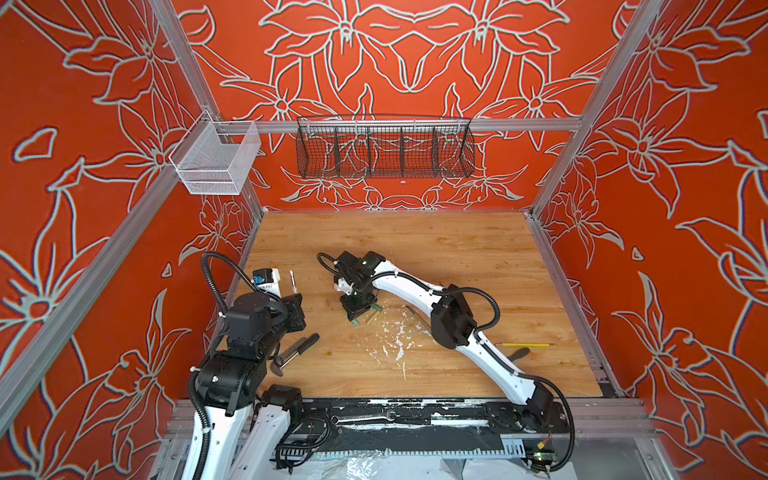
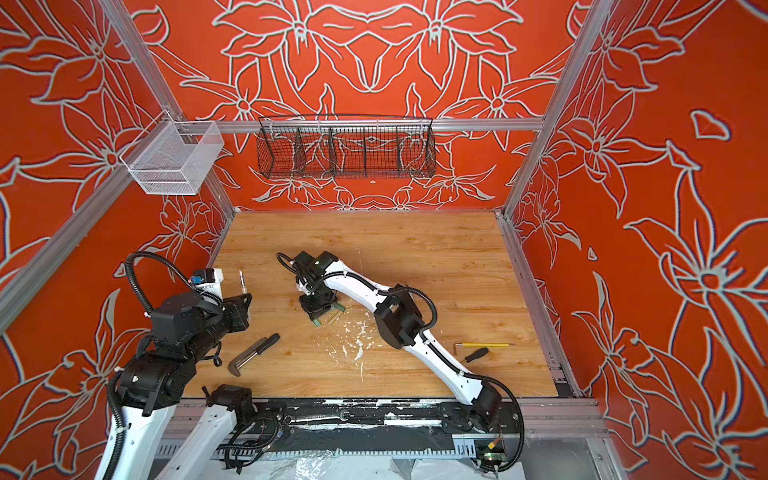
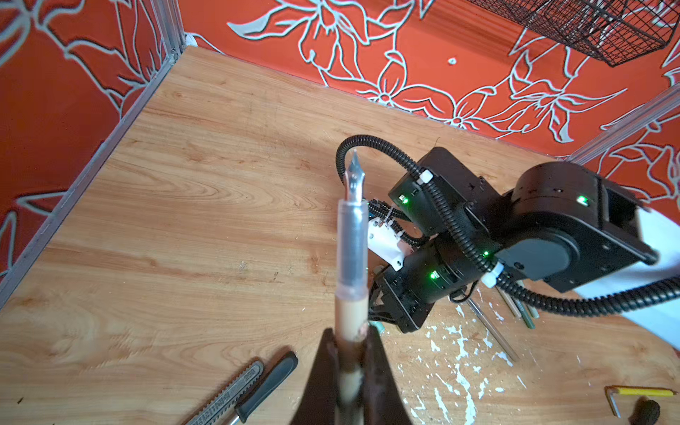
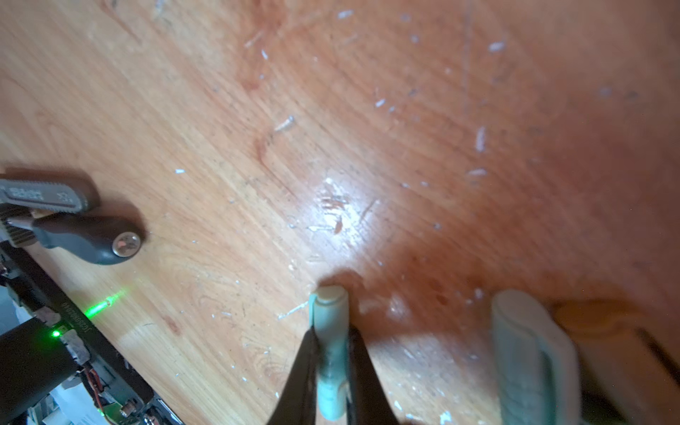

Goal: Insert the pens into the pen caps
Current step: 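Close the right gripper on a pale green pen cap, then lift the green cap with the right gripper toward the held pen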

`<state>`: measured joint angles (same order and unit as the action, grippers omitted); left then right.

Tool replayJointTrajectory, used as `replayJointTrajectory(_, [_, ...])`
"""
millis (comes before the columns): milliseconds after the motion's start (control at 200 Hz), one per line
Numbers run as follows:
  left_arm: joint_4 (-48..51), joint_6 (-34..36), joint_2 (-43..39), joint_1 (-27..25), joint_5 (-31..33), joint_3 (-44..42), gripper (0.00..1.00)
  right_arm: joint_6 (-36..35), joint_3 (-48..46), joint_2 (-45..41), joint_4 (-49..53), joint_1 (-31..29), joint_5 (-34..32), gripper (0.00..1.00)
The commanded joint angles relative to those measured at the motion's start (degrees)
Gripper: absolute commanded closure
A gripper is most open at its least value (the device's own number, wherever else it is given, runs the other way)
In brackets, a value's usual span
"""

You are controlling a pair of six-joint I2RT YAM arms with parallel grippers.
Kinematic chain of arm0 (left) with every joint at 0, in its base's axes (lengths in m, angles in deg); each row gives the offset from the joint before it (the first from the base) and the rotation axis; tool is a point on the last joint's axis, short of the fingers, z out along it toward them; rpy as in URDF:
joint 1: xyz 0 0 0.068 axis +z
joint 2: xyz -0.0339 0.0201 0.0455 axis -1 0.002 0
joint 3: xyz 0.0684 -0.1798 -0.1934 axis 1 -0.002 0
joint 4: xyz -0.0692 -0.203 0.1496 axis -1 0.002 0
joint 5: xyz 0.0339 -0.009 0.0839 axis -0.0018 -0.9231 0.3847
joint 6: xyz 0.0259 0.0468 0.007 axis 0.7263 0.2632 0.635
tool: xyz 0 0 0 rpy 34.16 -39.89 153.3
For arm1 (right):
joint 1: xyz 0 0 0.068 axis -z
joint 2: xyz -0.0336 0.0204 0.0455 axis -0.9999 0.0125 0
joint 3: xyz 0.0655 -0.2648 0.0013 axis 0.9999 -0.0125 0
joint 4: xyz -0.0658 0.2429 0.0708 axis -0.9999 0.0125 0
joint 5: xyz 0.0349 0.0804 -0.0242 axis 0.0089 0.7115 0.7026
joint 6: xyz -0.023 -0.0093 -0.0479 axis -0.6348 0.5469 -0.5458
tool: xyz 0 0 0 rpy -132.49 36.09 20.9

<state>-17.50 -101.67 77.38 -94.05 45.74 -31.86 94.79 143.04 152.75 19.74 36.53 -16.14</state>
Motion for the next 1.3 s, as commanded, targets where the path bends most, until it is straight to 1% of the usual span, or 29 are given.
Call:
replayJointTrajectory(0, [-0.34,-0.68,0.10,0.30,-2.08,0.10,1.00,0.19,0.74,1.36,0.52,-0.44,0.49,0.90])
replayJointTrajectory(120, [-1.17,-1.47,0.30,0.30,-4.07,-0.87,1.00,0.08,0.56,-0.11,0.11,-0.27,-0.18,0.91])
replayJointTrajectory(235, [-2.81,-2.34,0.91,0.30,-7.24,-2.25,1.00,0.67,-0.04,-2.27,-0.61,0.37,-0.53,0.91])
replayJointTrajectory(365, [-6.41,-3.55,1.54,0.30,-13.05,-4.58,1.00,2.03,-1.58,-5.26,-1.75,1.78,-0.36,0.91])
replayJointTrajectory(525, [-11.07,-5.06,3.32,0.30,-22.11,-7.65,1.00,4.74,-4.36,-9.43,-3.08,4.23,-0.55,0.91])
replayJointTrajectory(776, [-17.79,-6.26,5.52,0.30,-30.32,-12.22,1.00,7.89,-8.28,-15.02,-5.00,7.54,-1.38,0.91])
replayJointTrajectory(876, [-19.21,-5.99,7.18,0.30,-33.23,-12.99,1.00,9.76,-11.95,-17.90,-7.24,9.13,-1.56,0.90])
replayJointTrajectory(986, [-21.70,-6.22,9.04,0.30,-37.00,-14.15,1.00,10.27,-15.48,-20.52,-9.84,10.83,-1.71,0.90])
replayJointTrajectory(1046, [-23.14,-6.70,9.94,0.30,-38.39,-14.89,1.00,9.90,-16.35,-21.36,-9.44,11.65,-2.05,0.91])
replayJointTrajectory(1141, [-24.61,-6.92,11.41,0.32,-38.80,-15.69,1.00,9.27,-16.93,-22.35,-8.28,12.71,-3.07,0.90])
replayJointTrajectory(1296, [-28.58,-6.86,15.28,0.22,-40.62,-16.70,1.00,10.06,-19.62,-24.22,-9.01,14.39,-2.66,0.90])
